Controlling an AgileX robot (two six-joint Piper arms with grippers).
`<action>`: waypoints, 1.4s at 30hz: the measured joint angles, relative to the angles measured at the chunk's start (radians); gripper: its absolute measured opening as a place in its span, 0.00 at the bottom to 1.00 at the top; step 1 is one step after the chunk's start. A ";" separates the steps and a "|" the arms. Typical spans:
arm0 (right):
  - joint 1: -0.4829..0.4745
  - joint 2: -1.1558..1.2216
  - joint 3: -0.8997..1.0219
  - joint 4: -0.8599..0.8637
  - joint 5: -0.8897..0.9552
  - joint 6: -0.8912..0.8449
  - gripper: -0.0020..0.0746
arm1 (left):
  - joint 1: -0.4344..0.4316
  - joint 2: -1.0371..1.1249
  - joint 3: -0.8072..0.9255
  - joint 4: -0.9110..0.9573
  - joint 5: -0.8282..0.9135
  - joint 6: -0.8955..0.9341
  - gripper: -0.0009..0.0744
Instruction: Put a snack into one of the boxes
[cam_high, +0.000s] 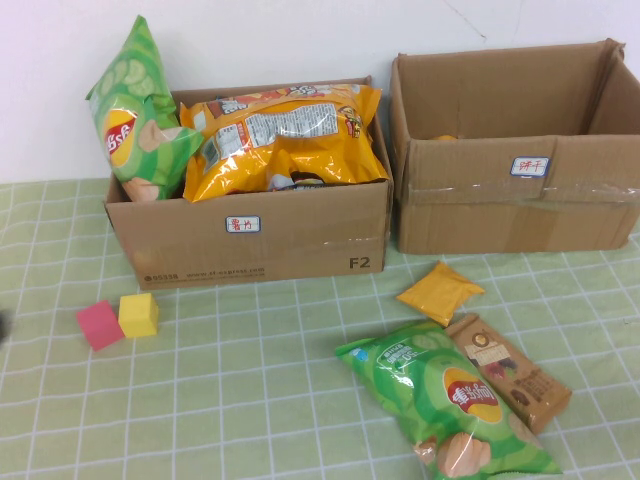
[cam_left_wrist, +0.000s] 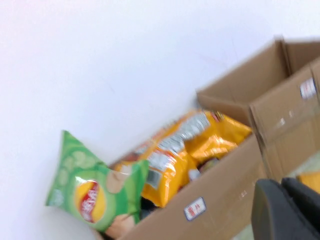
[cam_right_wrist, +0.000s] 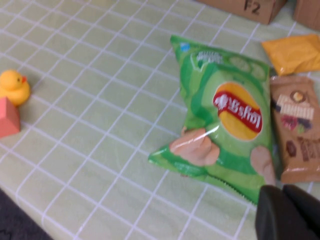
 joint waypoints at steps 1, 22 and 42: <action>0.000 0.000 0.000 0.000 -0.009 0.000 0.03 | 0.000 -0.062 0.014 0.000 0.030 -0.012 0.01; 0.000 0.000 0.000 0.004 0.015 -0.002 0.03 | 0.000 -0.214 0.026 -0.027 0.256 -0.184 0.01; 0.000 0.000 0.000 0.026 0.018 -0.002 0.03 | 0.329 -0.227 0.381 -0.194 0.103 -0.062 0.01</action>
